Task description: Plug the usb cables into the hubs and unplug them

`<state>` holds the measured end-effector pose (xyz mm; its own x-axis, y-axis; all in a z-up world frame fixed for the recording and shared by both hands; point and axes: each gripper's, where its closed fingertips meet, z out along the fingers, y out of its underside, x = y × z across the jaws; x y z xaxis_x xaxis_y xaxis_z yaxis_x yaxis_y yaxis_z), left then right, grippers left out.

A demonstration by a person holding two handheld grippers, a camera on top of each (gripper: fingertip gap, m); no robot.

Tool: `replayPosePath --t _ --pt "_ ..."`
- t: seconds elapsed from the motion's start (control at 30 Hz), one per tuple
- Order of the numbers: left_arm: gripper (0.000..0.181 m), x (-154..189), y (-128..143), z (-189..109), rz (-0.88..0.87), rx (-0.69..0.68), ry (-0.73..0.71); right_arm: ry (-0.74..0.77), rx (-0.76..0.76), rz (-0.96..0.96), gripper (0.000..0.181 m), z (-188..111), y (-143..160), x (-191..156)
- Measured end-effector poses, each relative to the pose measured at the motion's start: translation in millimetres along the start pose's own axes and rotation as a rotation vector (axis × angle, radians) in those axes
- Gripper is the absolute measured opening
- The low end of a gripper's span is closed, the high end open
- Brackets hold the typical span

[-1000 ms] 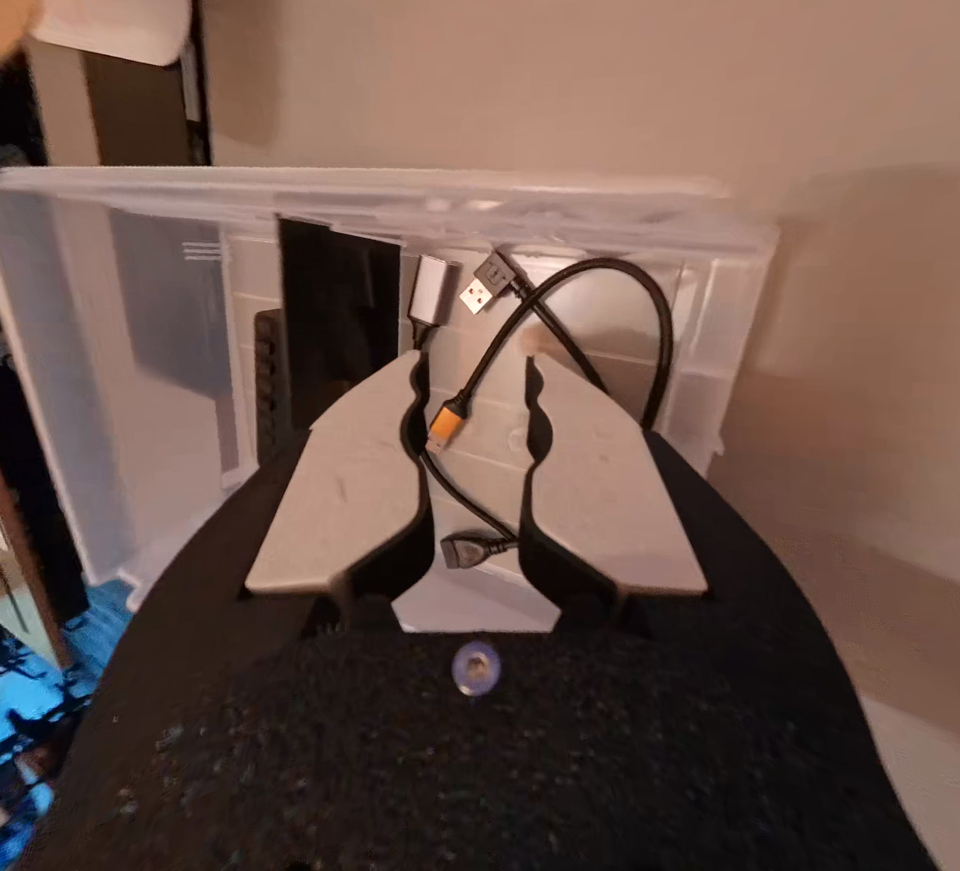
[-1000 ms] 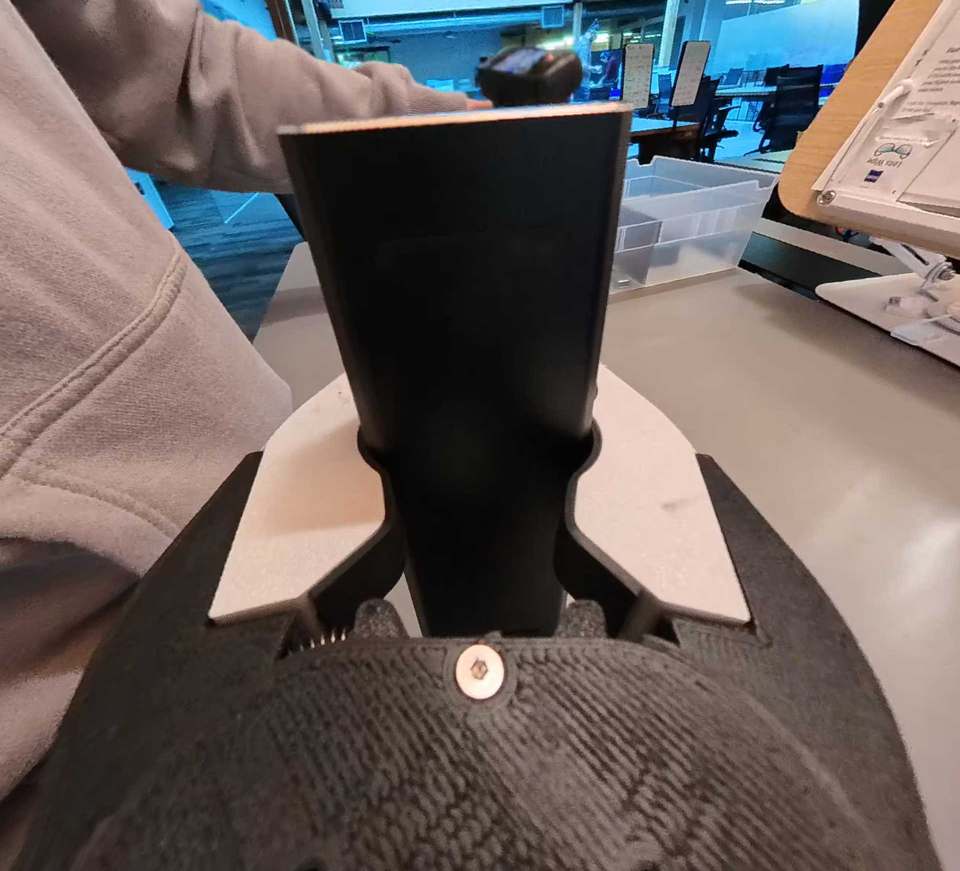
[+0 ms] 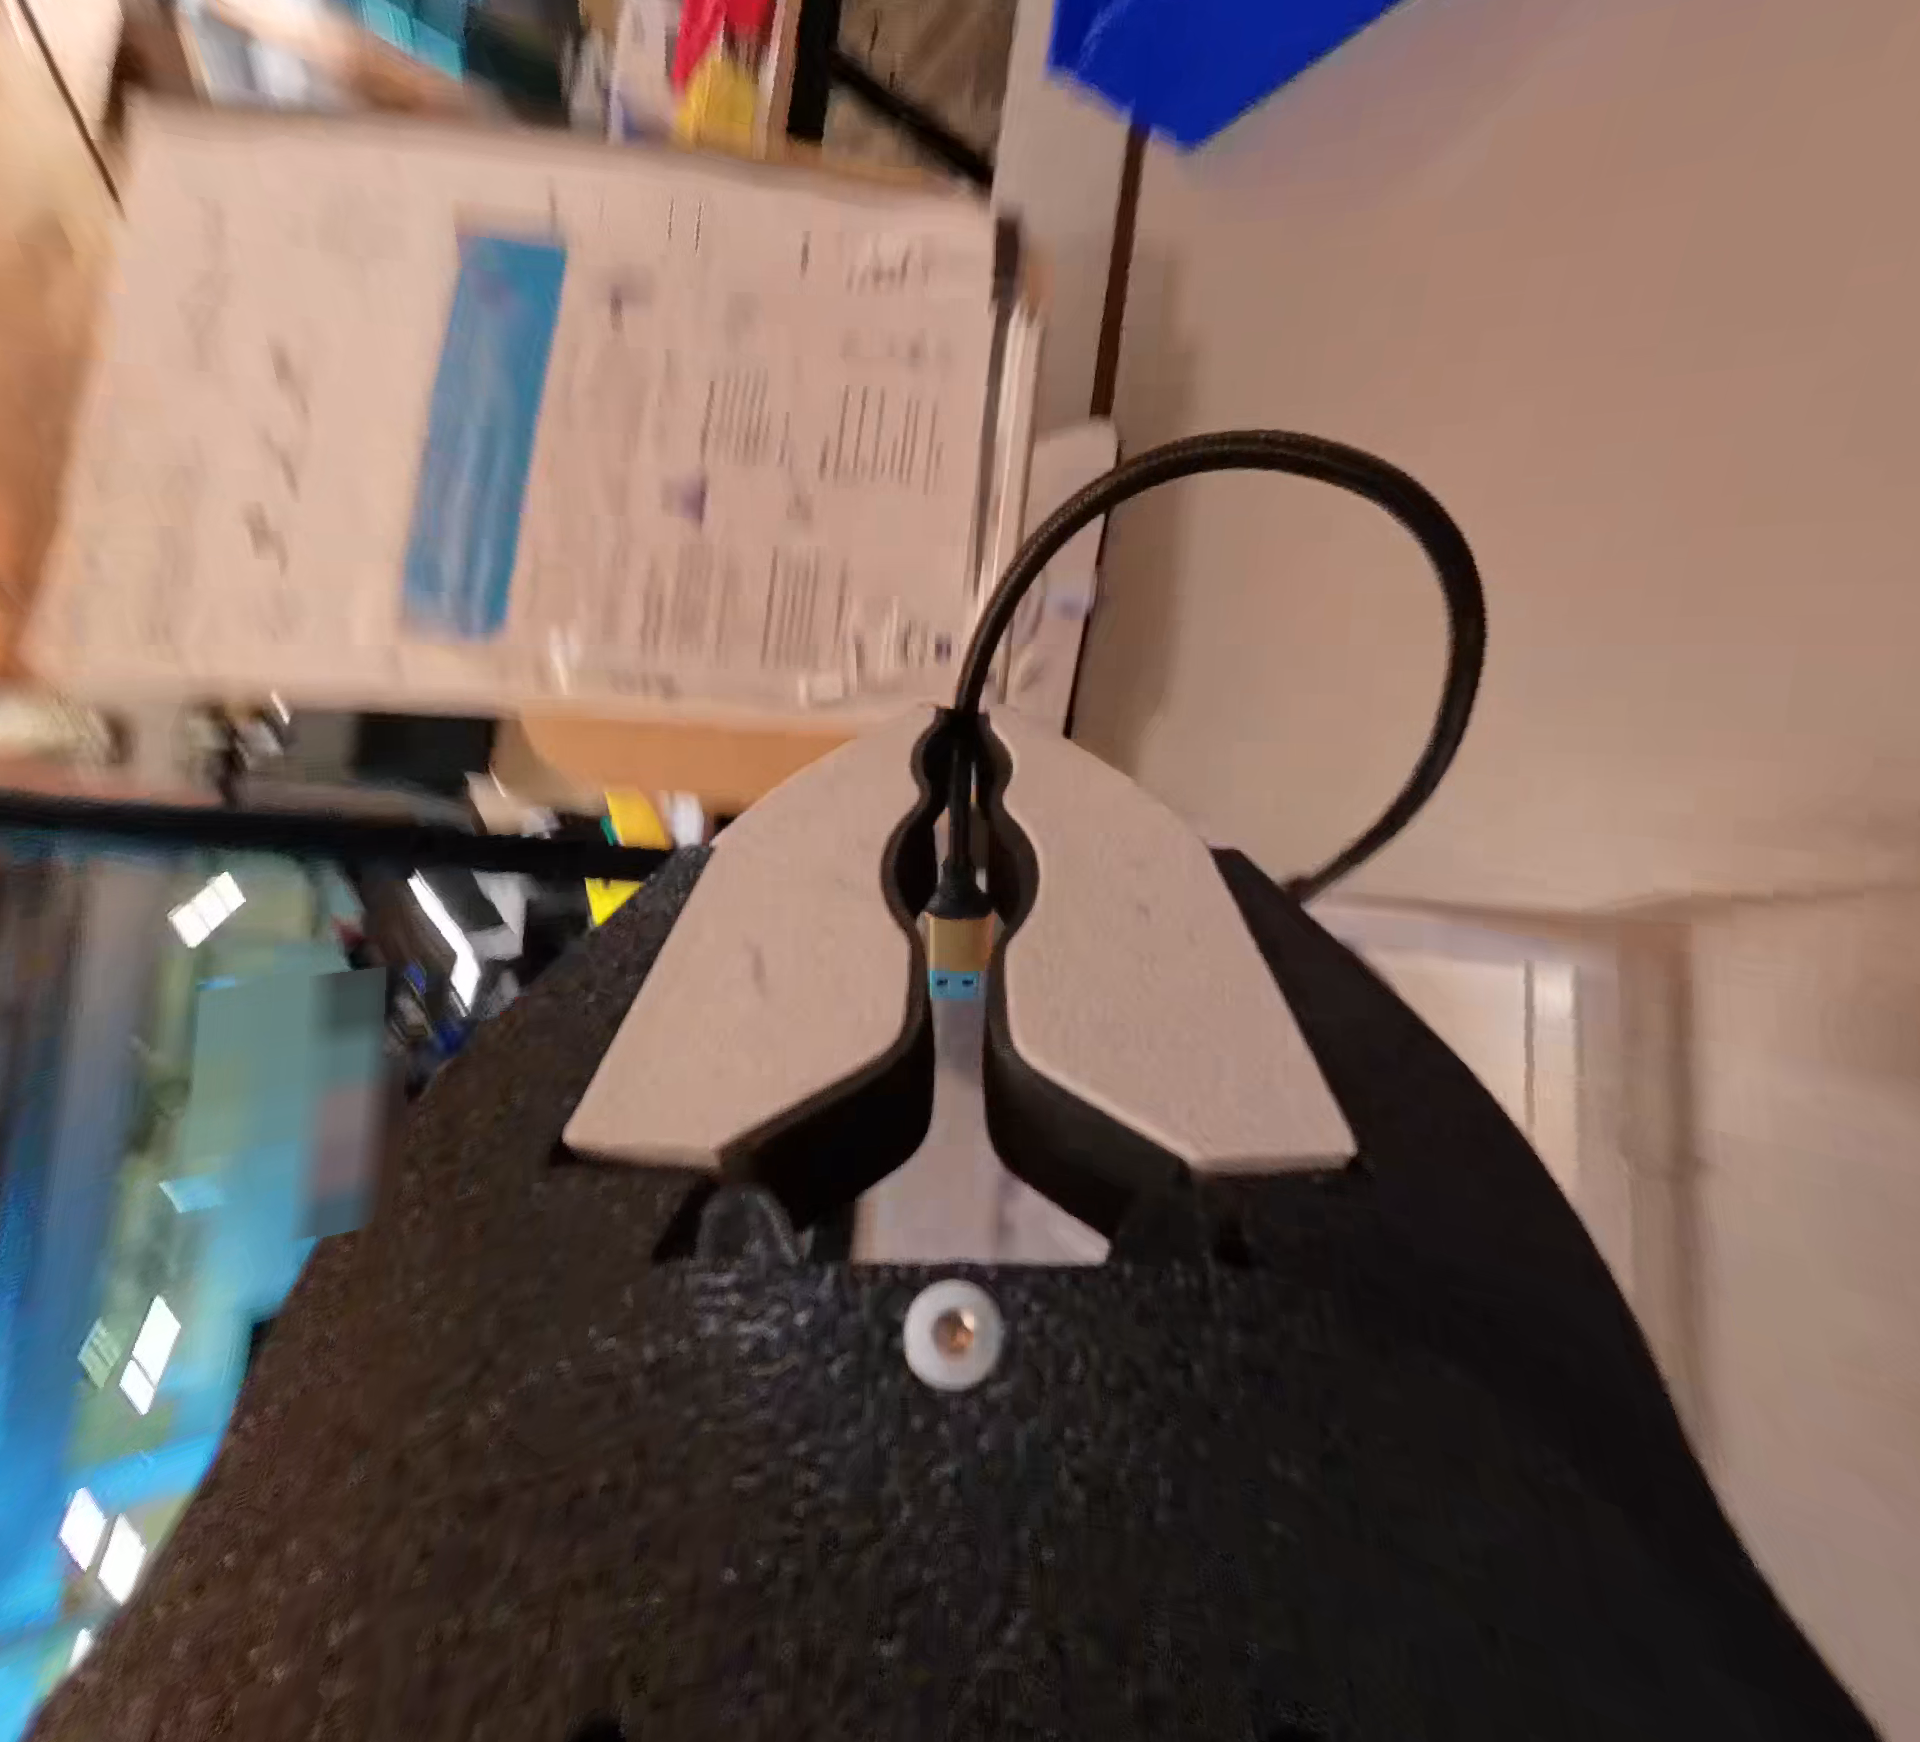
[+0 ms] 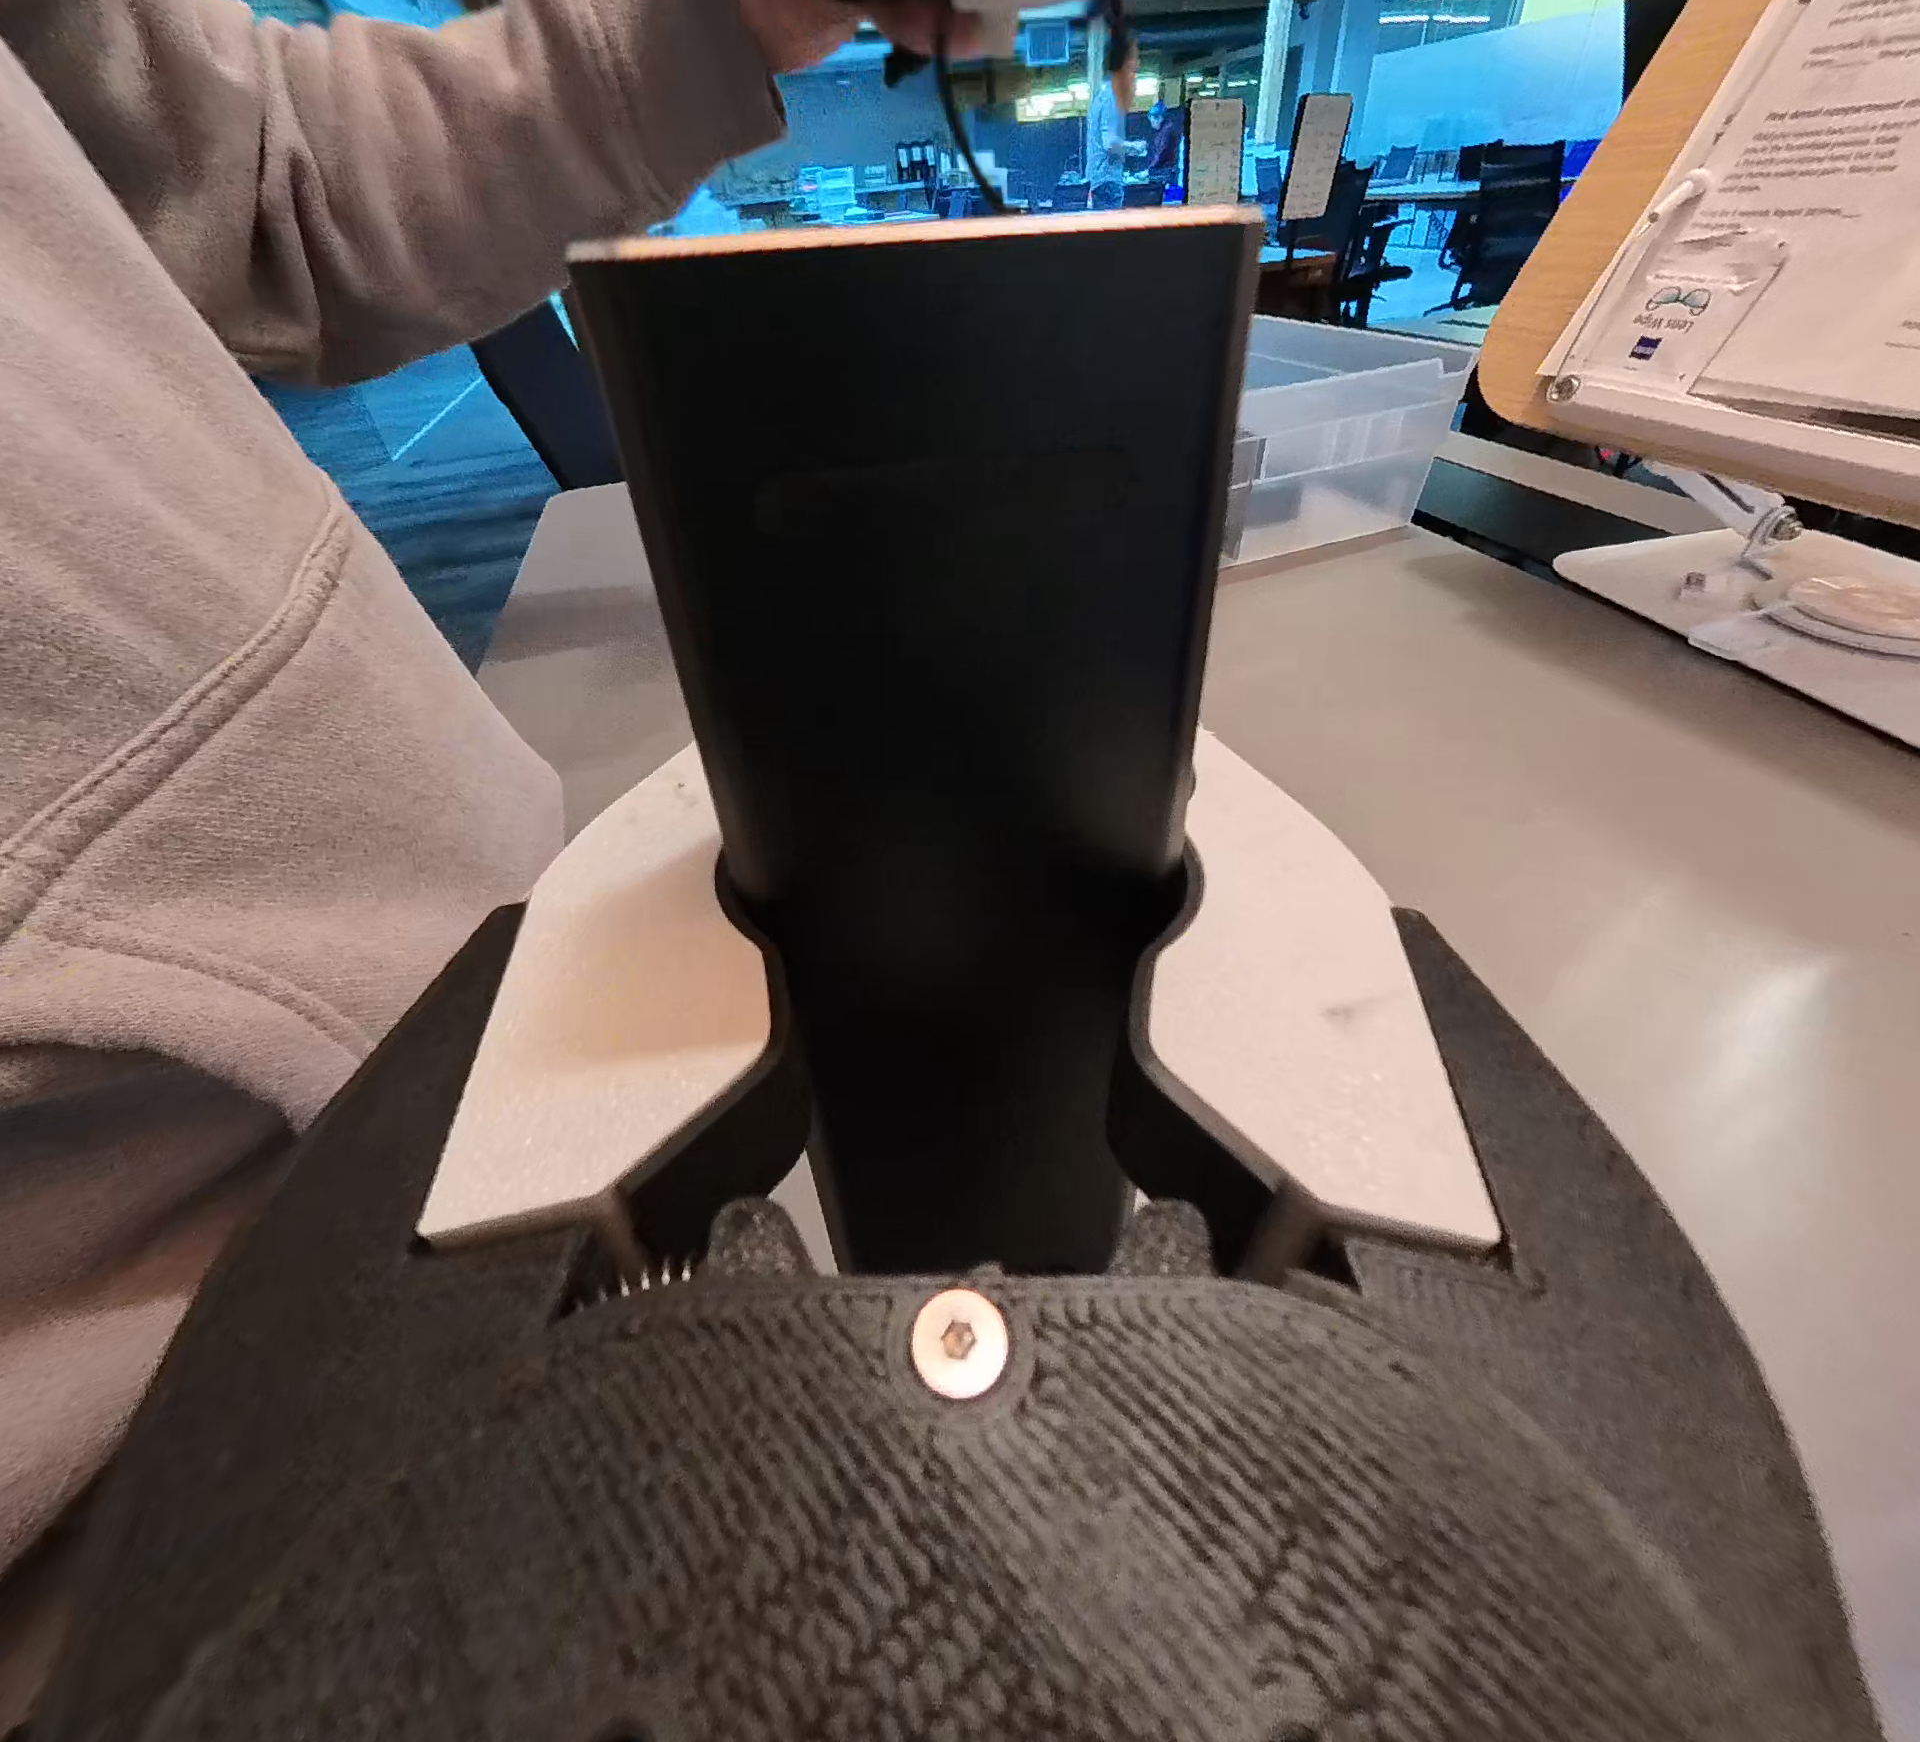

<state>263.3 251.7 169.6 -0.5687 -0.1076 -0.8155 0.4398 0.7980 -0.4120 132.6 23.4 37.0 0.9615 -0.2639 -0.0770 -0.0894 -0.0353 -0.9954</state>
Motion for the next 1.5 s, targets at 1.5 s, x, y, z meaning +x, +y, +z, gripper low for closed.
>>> replayPosePath --t 1.5 --pt "0.002 308 -61 67 -0.885 -0.378 0.604 0.045 -0.006 0.009 0.074 -8 1 3"
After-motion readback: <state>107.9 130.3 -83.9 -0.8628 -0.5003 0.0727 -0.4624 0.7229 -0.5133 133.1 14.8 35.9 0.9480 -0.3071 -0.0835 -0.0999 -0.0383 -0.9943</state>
